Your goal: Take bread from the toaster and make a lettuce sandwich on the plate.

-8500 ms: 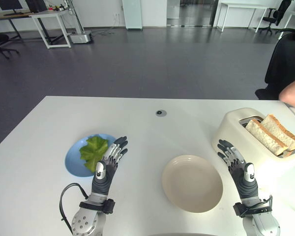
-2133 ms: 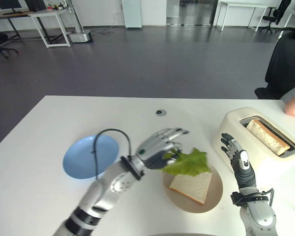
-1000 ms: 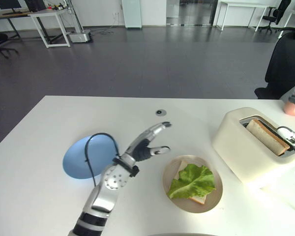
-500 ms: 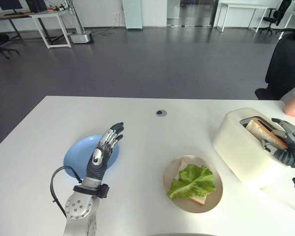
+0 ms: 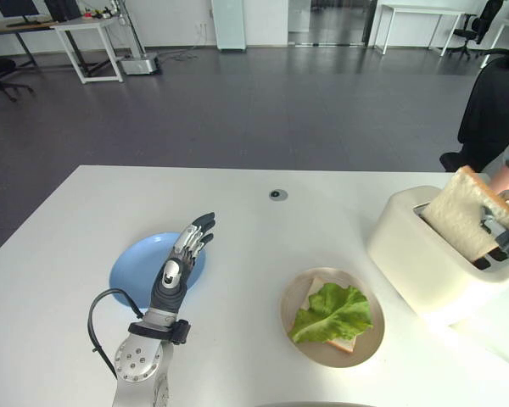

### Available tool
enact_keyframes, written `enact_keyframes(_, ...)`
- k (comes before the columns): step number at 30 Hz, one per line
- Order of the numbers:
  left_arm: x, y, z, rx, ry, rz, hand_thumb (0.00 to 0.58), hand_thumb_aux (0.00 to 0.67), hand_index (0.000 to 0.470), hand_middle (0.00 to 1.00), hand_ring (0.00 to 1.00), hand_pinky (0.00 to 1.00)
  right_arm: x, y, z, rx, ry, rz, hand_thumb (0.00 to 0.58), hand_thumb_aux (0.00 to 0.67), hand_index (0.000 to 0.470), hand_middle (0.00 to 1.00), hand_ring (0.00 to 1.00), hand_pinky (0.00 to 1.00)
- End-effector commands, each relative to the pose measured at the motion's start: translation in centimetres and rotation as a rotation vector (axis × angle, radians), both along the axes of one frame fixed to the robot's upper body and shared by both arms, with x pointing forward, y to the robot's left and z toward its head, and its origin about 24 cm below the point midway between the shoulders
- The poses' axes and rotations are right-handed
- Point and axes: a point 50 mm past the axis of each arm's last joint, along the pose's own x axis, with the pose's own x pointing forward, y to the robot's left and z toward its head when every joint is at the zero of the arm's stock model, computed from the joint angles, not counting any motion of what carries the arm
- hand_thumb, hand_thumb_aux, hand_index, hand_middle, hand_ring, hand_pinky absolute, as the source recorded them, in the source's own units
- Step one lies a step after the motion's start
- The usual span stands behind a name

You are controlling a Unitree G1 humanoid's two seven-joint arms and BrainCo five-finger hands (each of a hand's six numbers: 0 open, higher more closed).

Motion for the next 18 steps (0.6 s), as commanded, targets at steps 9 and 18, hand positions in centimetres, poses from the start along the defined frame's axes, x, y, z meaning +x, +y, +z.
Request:
enact_keyframes(9,-0.4,-0.4,0.7,-0.007,-0.02,0.002,0.0,0.0,0.0,0.0,0.0,0.0,-0.7,9.0,3.0,0.69,0.16,0.66,0.58,0.67,0.47,0.0,0.0,0.0)
enact_keyframes(18,-0.6,-0.5,0.6,-0.009,-0.002,-0.001,0.0,0.0,0.0,0.0,0.0,0.0,-2.8,13.3,-10.5,0.775,0.882,0.724,0.58,0.67,0.47,0.0,0.0,0.0)
